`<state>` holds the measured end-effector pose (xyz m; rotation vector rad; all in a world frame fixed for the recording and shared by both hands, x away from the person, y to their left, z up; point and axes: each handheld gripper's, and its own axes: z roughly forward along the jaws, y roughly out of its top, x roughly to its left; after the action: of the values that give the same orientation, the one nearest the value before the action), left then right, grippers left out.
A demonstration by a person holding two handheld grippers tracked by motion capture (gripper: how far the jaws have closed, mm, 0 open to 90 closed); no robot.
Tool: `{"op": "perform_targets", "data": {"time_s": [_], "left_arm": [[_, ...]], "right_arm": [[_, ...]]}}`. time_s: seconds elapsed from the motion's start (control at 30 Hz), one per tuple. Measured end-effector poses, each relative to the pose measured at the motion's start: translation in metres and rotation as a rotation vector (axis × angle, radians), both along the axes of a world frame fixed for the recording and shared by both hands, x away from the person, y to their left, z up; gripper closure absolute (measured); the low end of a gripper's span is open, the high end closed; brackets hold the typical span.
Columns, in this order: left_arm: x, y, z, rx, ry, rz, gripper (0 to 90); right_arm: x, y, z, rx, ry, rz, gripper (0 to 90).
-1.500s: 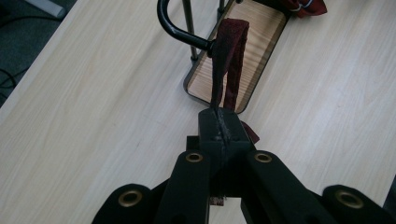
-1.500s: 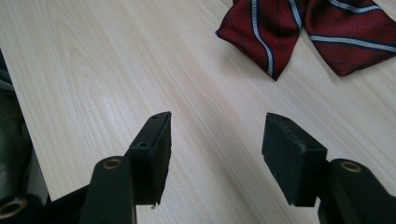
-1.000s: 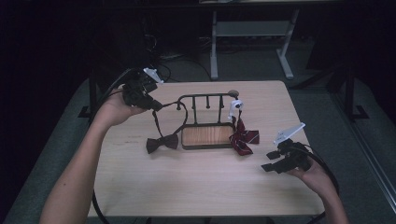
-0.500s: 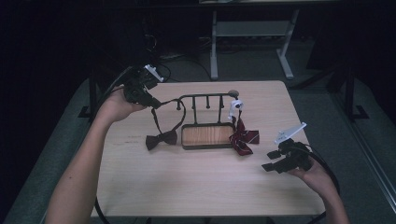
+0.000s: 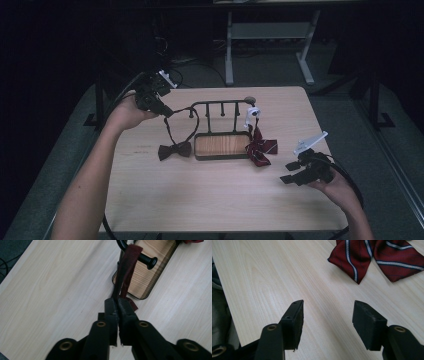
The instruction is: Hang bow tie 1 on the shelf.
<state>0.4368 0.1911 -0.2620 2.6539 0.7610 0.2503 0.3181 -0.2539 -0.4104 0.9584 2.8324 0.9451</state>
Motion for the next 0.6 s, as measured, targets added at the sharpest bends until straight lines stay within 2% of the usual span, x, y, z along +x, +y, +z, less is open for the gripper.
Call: {"op": "perform_targets", "data": {"time_s": [0.23, 0.3, 0.4, 0.47, 0.57, 0.6], "left_arm": [[-0.001, -0.003, -0.005, -0.002, 0.006, -0.016, 80.6], [-0.001, -0.003, -0.007, 0.017, 0.011, -0.016, 78.3], [-0.003, -0.003, -0.008, 0.009, 0.013, -0.019, 76.2], [-0.005, -0.002, -0.011, -0.011, 0.014, -0.027, 75.5], [-0.007, -0.002, -0.016, 0.014, 0.016, -0.028, 72.7], [-0.007, -0.001, -0.017, 0.008, 0.018, -0.029, 72.3]], "right_arm": [[0.001, -0.001, -0.001, 0.005, 0.003, -0.001, 41.8], [0.0, -0.002, -0.001, 0.009, 0.005, -0.003, 41.8], [0.001, -0.003, -0.003, 0.007, 0.001, -0.002, 41.8], [0.001, -0.004, -0.003, 0.008, 0.007, -0.008, 41.7], [0.002, -0.006, -0.005, 0.012, 0.007, -0.01, 41.6], [0.002, -0.006, -0.005, 0.013, 0.007, -0.013, 41.6]]}}
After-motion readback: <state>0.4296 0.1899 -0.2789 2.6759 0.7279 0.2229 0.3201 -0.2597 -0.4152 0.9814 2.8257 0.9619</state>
